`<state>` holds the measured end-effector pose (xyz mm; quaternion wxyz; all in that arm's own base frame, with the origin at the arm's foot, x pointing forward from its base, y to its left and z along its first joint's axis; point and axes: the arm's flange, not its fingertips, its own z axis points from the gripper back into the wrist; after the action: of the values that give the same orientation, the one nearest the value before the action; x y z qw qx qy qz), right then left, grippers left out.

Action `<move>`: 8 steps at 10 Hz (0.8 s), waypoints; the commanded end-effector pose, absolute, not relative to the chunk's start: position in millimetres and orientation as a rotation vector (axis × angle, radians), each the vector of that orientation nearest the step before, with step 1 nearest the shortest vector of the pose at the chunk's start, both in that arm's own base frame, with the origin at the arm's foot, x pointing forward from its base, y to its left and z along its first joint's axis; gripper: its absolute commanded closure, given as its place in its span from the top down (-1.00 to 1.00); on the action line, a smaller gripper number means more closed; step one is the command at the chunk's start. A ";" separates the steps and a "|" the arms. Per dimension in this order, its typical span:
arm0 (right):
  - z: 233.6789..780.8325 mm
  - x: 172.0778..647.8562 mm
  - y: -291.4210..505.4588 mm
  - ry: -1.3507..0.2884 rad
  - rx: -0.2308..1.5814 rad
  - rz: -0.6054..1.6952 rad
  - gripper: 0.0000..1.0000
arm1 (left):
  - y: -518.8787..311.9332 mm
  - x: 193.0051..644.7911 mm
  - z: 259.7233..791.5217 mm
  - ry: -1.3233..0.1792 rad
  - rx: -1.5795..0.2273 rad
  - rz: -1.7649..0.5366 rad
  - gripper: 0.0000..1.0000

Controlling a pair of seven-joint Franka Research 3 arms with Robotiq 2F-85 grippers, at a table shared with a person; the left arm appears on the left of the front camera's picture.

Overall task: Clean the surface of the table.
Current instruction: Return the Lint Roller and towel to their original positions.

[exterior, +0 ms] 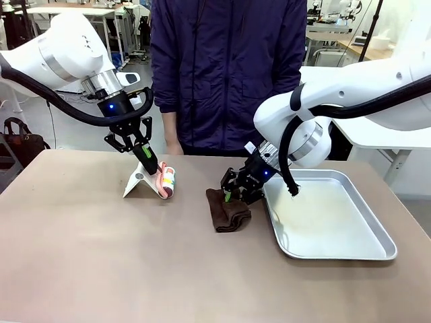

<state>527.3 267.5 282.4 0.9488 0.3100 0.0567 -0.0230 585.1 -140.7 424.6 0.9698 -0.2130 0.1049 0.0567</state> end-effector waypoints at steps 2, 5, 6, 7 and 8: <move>281.5 531.4 274.2 0.148 0.617 -0.051 -0.23 | -139.4 576.7 422.6 0.187 -0.396 0.152 0.54; 281.0 530.9 273.9 0.156 0.619 -0.036 1.00 | -134.8 571.2 428.5 0.162 -0.394 0.165 1.00; 280.9 530.8 273.6 0.155 0.622 -0.034 1.00 | -130.3 567.4 432.3 0.150 -0.401 0.168 1.00; 281.3 530.2 273.2 0.153 0.625 -0.031 1.00 | -125.4 561.4 436.4 0.137 -0.408 0.168 1.00; 281.2 530.0 273.2 0.153 0.632 -0.025 1.00 | -120.8 554.9 440.3 0.117 -0.413 0.173 1.00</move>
<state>526.9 271.6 284.0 0.9465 0.3149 0.0682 -0.0164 570.2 -126.8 437.9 0.9722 -0.2089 0.0729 0.0766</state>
